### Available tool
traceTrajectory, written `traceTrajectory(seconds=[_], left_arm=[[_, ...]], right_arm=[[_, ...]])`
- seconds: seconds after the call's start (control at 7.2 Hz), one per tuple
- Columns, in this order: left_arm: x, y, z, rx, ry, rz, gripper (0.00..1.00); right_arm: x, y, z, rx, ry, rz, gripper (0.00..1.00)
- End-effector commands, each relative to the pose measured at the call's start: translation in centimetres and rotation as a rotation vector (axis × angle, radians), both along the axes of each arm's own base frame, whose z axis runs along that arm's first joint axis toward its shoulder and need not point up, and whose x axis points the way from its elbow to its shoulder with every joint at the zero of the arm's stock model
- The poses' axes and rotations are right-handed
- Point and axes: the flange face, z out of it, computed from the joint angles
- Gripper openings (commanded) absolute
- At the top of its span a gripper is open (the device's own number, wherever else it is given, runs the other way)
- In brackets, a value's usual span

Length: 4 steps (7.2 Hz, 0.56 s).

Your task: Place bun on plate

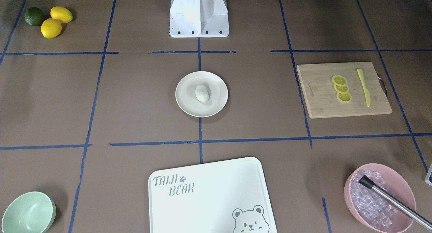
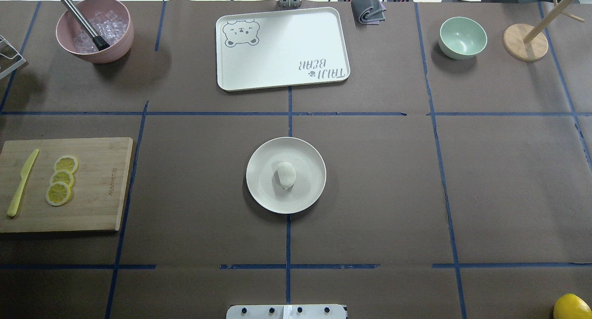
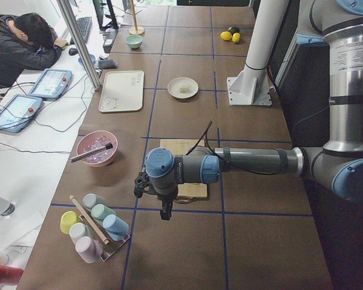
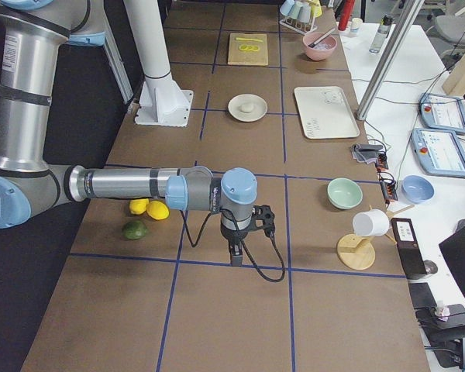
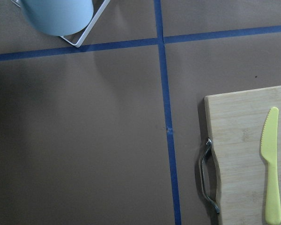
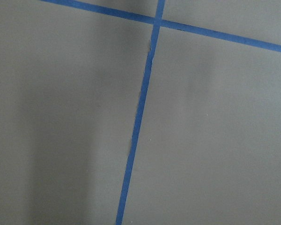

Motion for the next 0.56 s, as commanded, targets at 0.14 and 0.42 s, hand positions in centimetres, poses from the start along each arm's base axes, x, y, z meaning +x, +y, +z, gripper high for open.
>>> traceTrajectory(seconds=[0.14, 0.42], left_arm=[[-0.3, 1.0, 0.7, -0.012, -0.012, -0.007, 1.00], [-0.3, 1.0, 1.1, -0.020, -0.026, -0.005, 1.00]], right_arm=[[0.0, -0.1, -0.2, 0.003, -0.002, 0.000, 1.00], [0.0, -0.1, -0.2, 0.002, -0.005, 0.001, 1.00]])
